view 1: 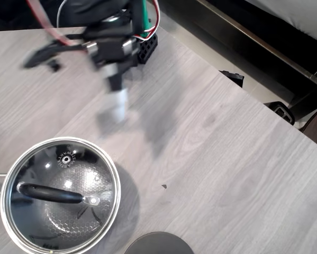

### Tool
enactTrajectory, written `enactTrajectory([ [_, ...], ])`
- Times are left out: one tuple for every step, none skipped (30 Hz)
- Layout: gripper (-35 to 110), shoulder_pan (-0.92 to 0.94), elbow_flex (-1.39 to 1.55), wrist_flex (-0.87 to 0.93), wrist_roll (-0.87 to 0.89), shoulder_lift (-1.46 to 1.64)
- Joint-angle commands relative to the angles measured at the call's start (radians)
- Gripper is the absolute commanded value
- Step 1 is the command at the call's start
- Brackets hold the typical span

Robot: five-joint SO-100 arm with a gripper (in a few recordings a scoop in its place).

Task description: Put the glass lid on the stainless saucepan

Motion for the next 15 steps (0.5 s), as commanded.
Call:
enactTrajectory([
  [0, 0.012, 0.209, -0.032, -0.028, 0.192],
  [0, 0.015, 0.244, -0.032, -0.043, 0.193],
  [0, 0.020, 0.273, -0.038, -0.046, 0.193],
  [0, 0.020, 0.308, -0.046, -0.046, 0.193],
  [0, 0.018, 0.339, -0.051, -0.046, 0.193],
  [0, 0.012, 0.367, -0.052, -0.046, 0.193],
  [0, 0.005, 0.394, -0.054, -0.044, 0.193],
  [0, -0.002, 0.416, -0.055, -0.041, 0.193],
  [0, -0.005, 0.439, -0.055, -0.040, 0.193],
  [0, -0.008, 0.462, -0.060, -0.041, 0.193],
  [0, -0.005, 0.483, -0.067, -0.046, 0.193],
  [0, 0.003, 0.506, -0.072, -0.046, 0.193],
  [0, 0.005, 0.541, -0.074, -0.041, 0.193],
  [1, -0.002, 0.591, -0.077, -0.040, 0.193],
  [1, -0.009, 0.614, -0.083, -0.041, 0.192],
])
